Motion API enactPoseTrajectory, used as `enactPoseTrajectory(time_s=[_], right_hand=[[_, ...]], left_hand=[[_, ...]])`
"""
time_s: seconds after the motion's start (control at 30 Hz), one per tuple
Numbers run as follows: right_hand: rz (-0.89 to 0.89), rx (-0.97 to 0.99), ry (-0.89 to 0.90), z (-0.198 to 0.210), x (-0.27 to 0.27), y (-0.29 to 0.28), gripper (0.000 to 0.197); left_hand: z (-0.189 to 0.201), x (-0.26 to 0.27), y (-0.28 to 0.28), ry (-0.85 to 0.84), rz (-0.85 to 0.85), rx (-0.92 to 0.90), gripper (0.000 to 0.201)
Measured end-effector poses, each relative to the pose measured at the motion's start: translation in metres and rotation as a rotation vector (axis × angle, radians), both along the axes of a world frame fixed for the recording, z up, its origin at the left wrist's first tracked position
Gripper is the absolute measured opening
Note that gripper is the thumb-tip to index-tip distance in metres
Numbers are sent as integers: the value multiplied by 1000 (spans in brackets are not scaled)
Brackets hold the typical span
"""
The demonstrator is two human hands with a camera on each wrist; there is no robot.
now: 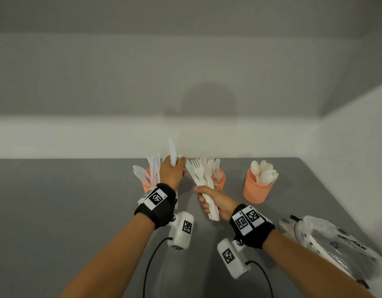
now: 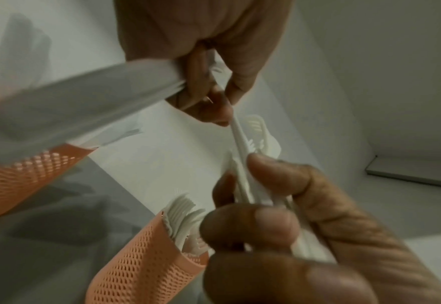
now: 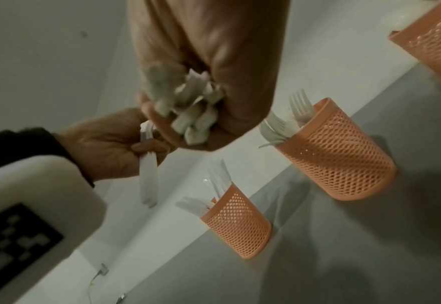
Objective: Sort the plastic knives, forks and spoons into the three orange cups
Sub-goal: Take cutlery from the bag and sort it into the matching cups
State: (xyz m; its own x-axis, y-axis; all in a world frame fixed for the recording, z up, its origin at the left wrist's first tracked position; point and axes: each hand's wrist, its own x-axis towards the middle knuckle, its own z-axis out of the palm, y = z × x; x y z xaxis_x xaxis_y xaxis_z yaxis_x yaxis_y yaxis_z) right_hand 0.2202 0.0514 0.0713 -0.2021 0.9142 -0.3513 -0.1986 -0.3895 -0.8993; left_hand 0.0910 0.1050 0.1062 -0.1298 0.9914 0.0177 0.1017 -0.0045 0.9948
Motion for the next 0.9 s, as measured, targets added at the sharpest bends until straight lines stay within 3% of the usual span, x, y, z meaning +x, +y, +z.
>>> enactPoseTrajectory(time_s=[0.13, 0.33, 0.5, 0.67, 0.77, 0.83, 0.9], right_hand=[[-105, 86, 1, -2, -1, 4, 11], [-117, 95, 28, -7, -1, 8, 8], [-74, 96, -18, -10, -4, 10, 8], [-74, 44, -72, -14, 3, 13, 15], [-57, 58, -135, -19, 10, 17, 15], [-48, 91, -176, -19, 13, 20, 20], [-56, 118, -193, -16, 14, 22, 29]], left_hand=[[-4, 0, 3, -20, 96, 36, 23], [-16, 3, -6, -106, -66, -65, 26], [-26, 10, -10, -126, -46, -87, 30], [-30, -5, 5, -341, 62, -192, 25], [-26, -23, 24, -473, 125, -197, 11], [-19, -36, 35, -412, 150, -104, 11], [-8, -48, 47, -246, 187, -5, 27]])
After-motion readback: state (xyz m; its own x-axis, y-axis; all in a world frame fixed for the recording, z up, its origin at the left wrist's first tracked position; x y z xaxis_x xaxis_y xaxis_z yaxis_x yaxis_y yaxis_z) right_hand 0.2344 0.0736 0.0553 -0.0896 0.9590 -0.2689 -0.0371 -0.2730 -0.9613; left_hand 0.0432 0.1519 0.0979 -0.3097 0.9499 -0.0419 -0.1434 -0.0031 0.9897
